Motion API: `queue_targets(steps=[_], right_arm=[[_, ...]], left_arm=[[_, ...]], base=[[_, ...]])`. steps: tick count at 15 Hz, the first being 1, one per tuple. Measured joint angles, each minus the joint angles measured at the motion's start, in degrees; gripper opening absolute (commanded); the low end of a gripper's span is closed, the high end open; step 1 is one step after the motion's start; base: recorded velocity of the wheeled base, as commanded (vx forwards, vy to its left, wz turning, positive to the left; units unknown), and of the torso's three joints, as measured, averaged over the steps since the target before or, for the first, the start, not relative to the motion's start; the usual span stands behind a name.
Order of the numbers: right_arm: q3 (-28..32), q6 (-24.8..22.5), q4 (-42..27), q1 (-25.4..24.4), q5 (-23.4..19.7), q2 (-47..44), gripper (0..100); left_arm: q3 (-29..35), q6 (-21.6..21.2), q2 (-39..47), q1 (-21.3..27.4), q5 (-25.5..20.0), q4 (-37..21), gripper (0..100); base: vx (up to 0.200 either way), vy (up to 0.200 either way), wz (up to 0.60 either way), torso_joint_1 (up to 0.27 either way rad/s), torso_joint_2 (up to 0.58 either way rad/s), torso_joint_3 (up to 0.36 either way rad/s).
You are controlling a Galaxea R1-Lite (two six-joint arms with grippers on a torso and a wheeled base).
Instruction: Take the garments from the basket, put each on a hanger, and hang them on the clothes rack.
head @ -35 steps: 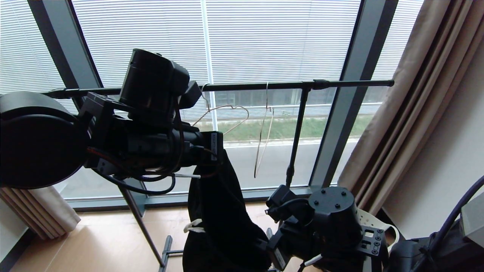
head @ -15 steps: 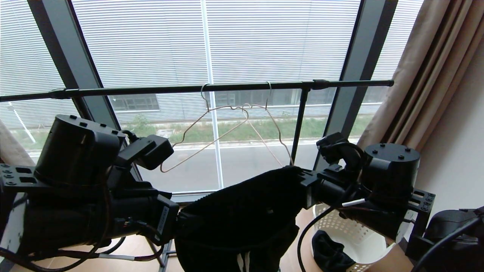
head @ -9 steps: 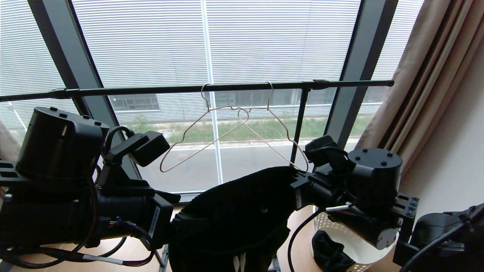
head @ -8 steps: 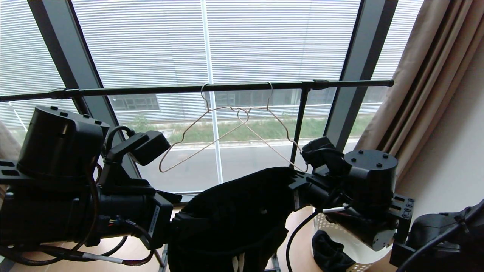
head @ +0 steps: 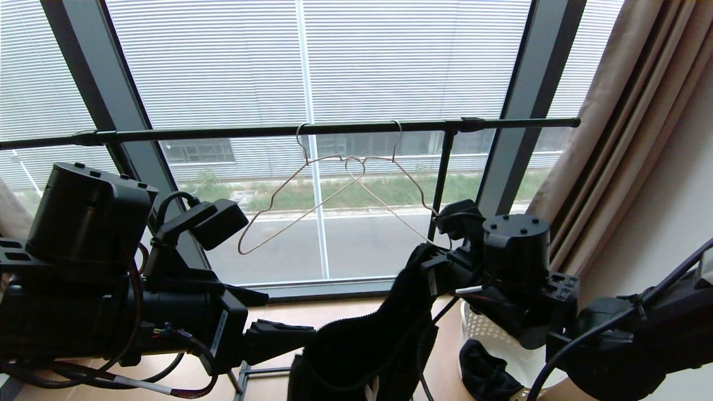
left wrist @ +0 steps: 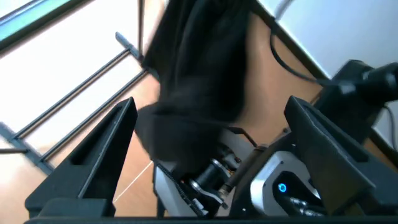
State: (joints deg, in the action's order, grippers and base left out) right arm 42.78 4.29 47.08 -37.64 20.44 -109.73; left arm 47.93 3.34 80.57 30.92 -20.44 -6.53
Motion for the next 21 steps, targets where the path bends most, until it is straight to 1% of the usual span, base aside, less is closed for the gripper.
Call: queue_targets(steps=[2, 4, 8, 11, 14, 16, 17, 19, 21], right_arm=[[0.6, 0.0, -0.4, 1.5, 0.3, 0.1, 0], [-0.5, 0.0, -0.2, 0.9, 0.3, 1.3, 0], [-2.3, -1.2, 0.0, -0.5, 0.2, 5.1, 0], [-3.0, -2.4, 0.1, -0.7, 0.2, 7.7, 0], [-3.4, -3.3, 0.1, -0.6, 0.1, 9.5, 0], [-3.7, -3.5, 0.2, -0.6, 0.1, 10.0, 0], [-3.8, -3.5, 0.2, -0.6, 0.1, 10.2, 0], [-3.8, -3.5, 0.2, -0.6, 0.1, 10.3, 0], [-3.8, -3.5, 0.2, -0.5, 0.1, 10.4, 0]], left_arm=[[0.0, -0.1, -0.2, -1.5, -0.5, 0.0, 100], [0.0, -1.4, -0.1, -3.7, -0.3, 0.0, 100], [0.2, -5.7, -0.1, -9.6, 3.2, 0.9, 100], [0.3, -7.7, 0.7, -13.8, 3.6, 5.5, 100], [0.3, -9.9, 3.4, -16.3, 5.3, 12.8, 100], [0.4, -11.2, 5.8, -17.3, 5.7, 19.2, 100], [0.5, -12.2, 7.0, -17.7, 5.8, 21.5, 100], [1.8, -16.0, 9.7, -18.3, 5.8, 22.6, 100], [3.9, -17.7, 12.6, -18.7, 5.9, 22.7, 100]], base=[[0.000, 0.000, 0.00, 0.000, 0.00, 0.000], [0.000, 0.000, 0.00, 0.000, 0.00, 0.000], [0.000, 0.000, 0.00, 0.000, 0.00, 0.000], [0.000, 0.000, 0.00, 0.000, 0.00, 0.000], [0.000, 0.000, 0.00, 0.000, 0.00, 0.000], [0.000, 0.000, 0.00, 0.000, 0.00, 0.000], [0.000, 0.000, 0.00, 0.000, 0.00, 0.000], [0.000, 0.000, 0.00, 0.000, 0.00, 0.000], [0.000, 0.000, 0.00, 0.000, 0.00, 0.000]])
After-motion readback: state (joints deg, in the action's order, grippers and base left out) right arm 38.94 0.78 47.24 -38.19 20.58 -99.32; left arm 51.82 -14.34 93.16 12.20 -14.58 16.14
